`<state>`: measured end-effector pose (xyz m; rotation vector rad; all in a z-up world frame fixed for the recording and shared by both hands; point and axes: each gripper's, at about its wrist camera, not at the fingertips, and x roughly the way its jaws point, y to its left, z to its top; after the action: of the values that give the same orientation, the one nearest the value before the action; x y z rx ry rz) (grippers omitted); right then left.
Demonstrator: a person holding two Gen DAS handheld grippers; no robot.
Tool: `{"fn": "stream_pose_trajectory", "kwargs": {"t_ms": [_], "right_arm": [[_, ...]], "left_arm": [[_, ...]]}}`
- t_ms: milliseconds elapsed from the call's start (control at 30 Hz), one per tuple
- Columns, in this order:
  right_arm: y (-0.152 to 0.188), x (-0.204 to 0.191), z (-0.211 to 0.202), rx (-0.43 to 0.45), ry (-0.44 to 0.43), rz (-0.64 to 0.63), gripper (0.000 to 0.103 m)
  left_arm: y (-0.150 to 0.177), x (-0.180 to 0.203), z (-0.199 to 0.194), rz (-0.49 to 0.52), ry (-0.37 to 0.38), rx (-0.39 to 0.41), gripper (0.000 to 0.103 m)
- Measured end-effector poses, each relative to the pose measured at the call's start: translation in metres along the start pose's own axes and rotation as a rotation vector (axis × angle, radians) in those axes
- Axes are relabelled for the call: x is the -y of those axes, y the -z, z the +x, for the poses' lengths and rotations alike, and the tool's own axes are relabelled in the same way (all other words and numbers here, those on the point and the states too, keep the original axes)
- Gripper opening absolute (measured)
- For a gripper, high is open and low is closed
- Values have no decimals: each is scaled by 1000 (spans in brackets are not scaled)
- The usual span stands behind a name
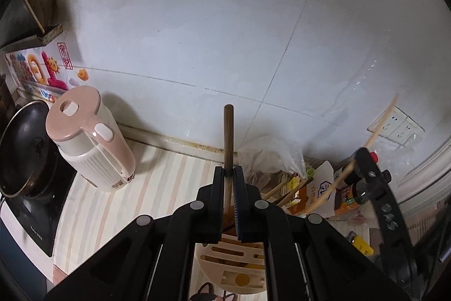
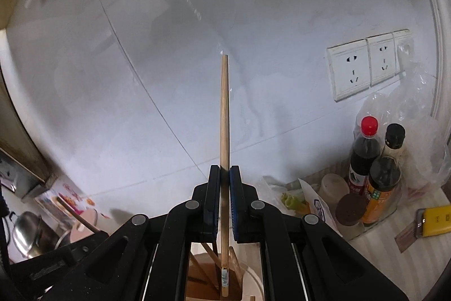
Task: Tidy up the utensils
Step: 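Lower both chopsticks into the holder and open both tools, then grasp a black chopstick with the right tool while the left tool grasps another black one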
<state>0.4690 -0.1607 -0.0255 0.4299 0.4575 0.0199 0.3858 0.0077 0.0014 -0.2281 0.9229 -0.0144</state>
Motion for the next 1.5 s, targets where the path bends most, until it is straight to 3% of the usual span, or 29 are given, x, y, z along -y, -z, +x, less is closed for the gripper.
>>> {"fn": "stream_pose_trajectory", "kwargs": {"t_ms": [167,400,567,867,1000,1067,1133,1167,1200,1233,1267,1300,1367,1467,1500], "right_arm": [[15,18,-17,23,-30,59,7],[28,29,-33,31,-30,39,7],[23,22,-51,107,-31,10,7],[24,-3,-32,163,-31,-62,7],[41,-14,-22,144,-23,-143,7],[48,-15,-16,85,-43,-176,7],[51,-12,-13,12,-56,-173,10],[50,-9,-14,-20,-64,-162,21],[48,-5,-18,-48,-77,-146,30],[45,-1,-23,-64,-79,-127,49],[41,5,-30,-75,-73,-106,56],[39,11,-37,-84,-70,-93,57],[34,23,-49,-113,-33,-71,59],[32,47,-69,-152,28,-47,64],[32,56,-74,-162,52,-38,65]], "left_arm": [[4,-5,3,-5,4,-17,4],[5,-5,4,1,8,-20,4],[4,-4,6,9,10,-30,4],[9,-3,22,36,13,-90,4],[13,-4,25,44,29,-120,5],[14,-5,20,31,58,-139,6],[14,-5,8,30,70,-137,11],[14,-5,3,42,67,-127,20],[14,-5,-6,51,59,-110,37],[15,-5,-15,56,52,-92,49],[16,-7,-25,60,48,-62,72],[18,-9,-36,61,46,-27,84],[25,-16,-49,58,33,13,86],[41,-26,-55,65,-13,53,103],[49,-29,-55,73,-46,62,103]]}}
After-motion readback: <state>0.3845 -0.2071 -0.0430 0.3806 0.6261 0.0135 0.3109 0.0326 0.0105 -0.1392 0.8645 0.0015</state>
